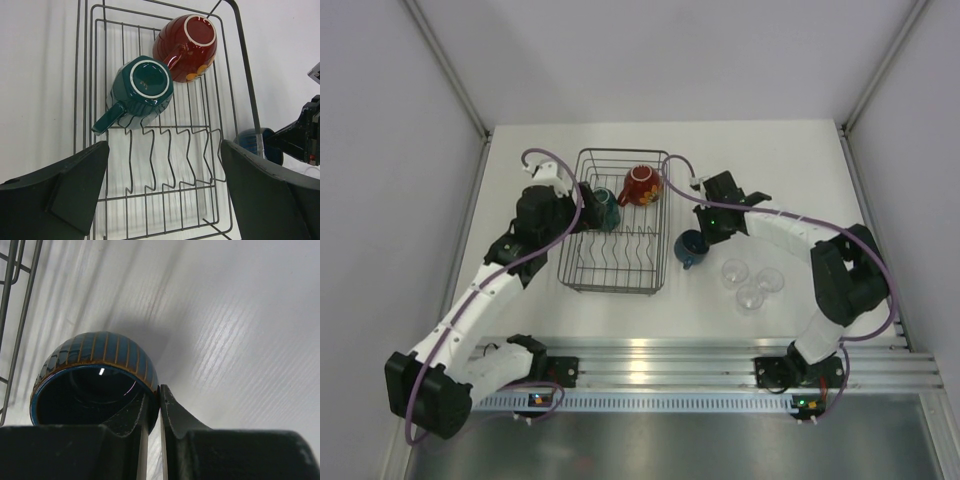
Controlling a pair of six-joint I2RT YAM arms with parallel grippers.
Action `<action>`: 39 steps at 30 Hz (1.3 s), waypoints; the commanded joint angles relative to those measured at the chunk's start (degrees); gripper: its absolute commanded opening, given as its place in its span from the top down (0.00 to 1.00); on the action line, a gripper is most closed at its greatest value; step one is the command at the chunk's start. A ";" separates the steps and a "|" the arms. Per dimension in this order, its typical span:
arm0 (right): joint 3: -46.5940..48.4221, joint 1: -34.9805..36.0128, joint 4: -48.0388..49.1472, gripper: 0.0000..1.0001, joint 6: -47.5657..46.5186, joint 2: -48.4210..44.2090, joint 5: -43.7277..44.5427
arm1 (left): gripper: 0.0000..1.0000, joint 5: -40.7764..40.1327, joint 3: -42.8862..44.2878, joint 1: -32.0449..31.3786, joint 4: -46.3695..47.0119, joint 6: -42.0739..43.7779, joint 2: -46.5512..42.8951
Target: Load the cups into the dish rack
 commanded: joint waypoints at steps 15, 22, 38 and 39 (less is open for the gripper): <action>16.15 -0.55 -0.91 1.00 0.38 -11.45 9.64 | 0.01 17.12 2.64 0.67 12.33 -14.15 3.10; 13.00 -0.82 9.89 1.00 5.82 -16.45 11.05 | 0.03 25.65 -1.22 0.67 29.09 -26.71 7.33; -2.39 6.30 45.75 1.00 14.01 -22.97 25.81 | 0.04 13.27 -10.81 -6.01 56.38 -56.25 10.84; -3.01 7.43 47.07 1.00 13.92 -23.23 26.60 | 0.04 12.31 -10.72 -7.32 56.56 -57.31 11.10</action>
